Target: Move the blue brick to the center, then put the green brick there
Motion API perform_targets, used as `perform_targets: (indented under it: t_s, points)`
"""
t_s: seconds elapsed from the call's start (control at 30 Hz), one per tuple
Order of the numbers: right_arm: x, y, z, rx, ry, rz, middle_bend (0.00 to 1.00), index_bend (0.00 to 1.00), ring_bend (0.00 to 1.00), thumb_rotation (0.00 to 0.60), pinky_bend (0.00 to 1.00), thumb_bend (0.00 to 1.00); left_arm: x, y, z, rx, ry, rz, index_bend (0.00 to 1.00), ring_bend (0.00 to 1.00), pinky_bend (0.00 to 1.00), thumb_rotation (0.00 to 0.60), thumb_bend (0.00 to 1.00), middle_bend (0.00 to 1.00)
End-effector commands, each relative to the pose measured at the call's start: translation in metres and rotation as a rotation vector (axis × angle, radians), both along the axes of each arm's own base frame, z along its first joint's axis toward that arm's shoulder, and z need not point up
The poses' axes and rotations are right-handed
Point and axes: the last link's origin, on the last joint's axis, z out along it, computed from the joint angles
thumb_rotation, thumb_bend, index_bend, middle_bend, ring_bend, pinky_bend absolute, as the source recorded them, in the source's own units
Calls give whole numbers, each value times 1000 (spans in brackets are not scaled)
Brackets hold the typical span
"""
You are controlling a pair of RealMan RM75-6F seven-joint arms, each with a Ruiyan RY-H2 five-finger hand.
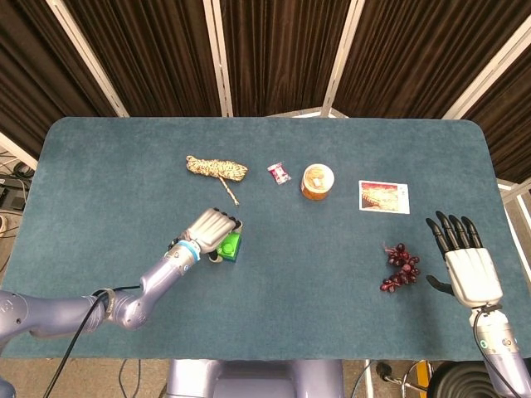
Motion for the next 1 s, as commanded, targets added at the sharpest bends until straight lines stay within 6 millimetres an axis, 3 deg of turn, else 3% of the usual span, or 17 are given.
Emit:
perform_targets:
  t_s: [0.03, 0.23, 0.43, 0.53, 0.67, 0.9, 1.0]
  points:
    - [0, 0, 0, -1, -2, -1, 0, 0, 0, 600, 0, 0, 1, 0, 5, -1, -11, 4, 0, 0, 0, 600, 0, 0]
    - [2, 1, 2, -1, -10, 6, 0, 0, 0, 600, 0, 0, 4, -2, 36, 57, -58, -10, 0, 0, 0, 600, 0, 0]
    - [4, 4, 5, -4, -32, 25, 0, 0, 0, 600, 0, 0, -10, -11, 98, 205, -113, -2, 0, 0, 0, 600, 0, 0]
    - [5, 4, 6, -6, -37, 29, 0, 0, 0, 600, 0, 0, -34, -24, 136, 325, -124, 14, 0, 0, 0, 600, 0, 0]
    - [4, 4, 6, -18, -35, 29, 0, 0, 0, 600, 0, 0, -80, -60, 173, 504, -117, 58, 0, 0, 0, 600, 0, 0]
    - [7, 3, 7, -48, -51, 30, 0, 0, 0, 600, 0, 0, -155, -134, 194, 664, -126, 176, 0, 0, 0, 600, 0, 0]
    - [10, 3, 9, -52, -62, 32, 0, 0, 0, 600, 0, 0, -174, -155, 194, 666, -123, 206, 0, 0, 0, 600, 0, 0]
